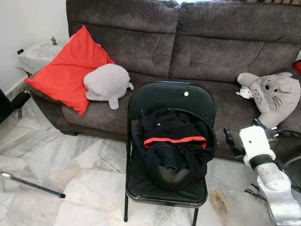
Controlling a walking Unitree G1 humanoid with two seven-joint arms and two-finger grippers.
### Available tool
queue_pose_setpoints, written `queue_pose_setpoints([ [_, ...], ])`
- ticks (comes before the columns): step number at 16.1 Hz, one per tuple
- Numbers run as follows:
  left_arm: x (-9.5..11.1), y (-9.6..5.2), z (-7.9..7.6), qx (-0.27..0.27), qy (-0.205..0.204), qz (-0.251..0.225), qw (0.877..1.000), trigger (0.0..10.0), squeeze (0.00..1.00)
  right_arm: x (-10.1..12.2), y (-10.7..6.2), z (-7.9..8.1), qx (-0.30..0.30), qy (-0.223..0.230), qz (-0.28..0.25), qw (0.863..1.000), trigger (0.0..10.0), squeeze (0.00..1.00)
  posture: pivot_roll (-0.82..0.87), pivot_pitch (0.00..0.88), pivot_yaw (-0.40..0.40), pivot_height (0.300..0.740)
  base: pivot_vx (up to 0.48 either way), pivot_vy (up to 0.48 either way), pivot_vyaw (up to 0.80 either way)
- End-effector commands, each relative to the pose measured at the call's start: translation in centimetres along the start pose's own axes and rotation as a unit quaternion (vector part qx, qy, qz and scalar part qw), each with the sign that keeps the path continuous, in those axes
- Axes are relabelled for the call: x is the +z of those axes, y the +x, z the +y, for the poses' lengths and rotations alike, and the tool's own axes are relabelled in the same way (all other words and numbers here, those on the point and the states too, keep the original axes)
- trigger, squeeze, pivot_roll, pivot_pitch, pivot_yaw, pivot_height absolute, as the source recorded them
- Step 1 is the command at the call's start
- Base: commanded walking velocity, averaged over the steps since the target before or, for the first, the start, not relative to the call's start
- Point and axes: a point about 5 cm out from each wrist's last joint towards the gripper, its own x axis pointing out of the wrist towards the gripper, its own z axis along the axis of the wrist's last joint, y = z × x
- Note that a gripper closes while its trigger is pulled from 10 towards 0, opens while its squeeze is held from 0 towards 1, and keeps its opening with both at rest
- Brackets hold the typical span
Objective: Hang hanger
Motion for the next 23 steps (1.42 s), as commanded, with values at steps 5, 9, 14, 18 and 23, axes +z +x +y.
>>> queue_pose_setpoints([
  [5,0.9,0.3,-2.1,-0.026,0.003,-0.016,1.0,10.0,0.0,-0.6,1.5,1.6,0.028,0.046,0.011,0.999,10.0,0.0,-0.05,0.081,0.004,0.74,0.0,0.0,0.0],
  [9,1.8,0.2,-1.9,-0.014,-0.043,-0.076,0.996,10.0,0.0,2.5,-0.3,1.0,-0.071,0.143,-0.107,0.981,10.0,0.0,-0.05,0.101,0.006,0.74,0.0,0.0,0.0],
  [14,4.1,0.3,-1.0,0.013,-0.06,-0.138,0.988,10.0,0.0,1.0,-2.7,2.5,-0.065,0.162,-0.088,0.981,10.0,0.0,-0.06,0.112,0.009,0.74,0.0,0.0,0.0],
  [18,3.9,0.3,-0.9,0.013,-0.074,-0.136,0.988,10.0,0.0,1.8,-2.3,2.9,-0.054,0.162,-0.095,0.981,10.0,0.0,-0.06,0.114,0.007,0.74,0.0,0.0,0.0],
  [23,2.9,0.1,-1.3,0.01,-0.077,-0.124,0.989,10.0,0.0,1.9,-2.4,3.3,-0.04,0.155,-0.093,0.983,10.0,0.0,-0.06,0.114,-0.001,0.74,0.151,0.0,0.0],
])
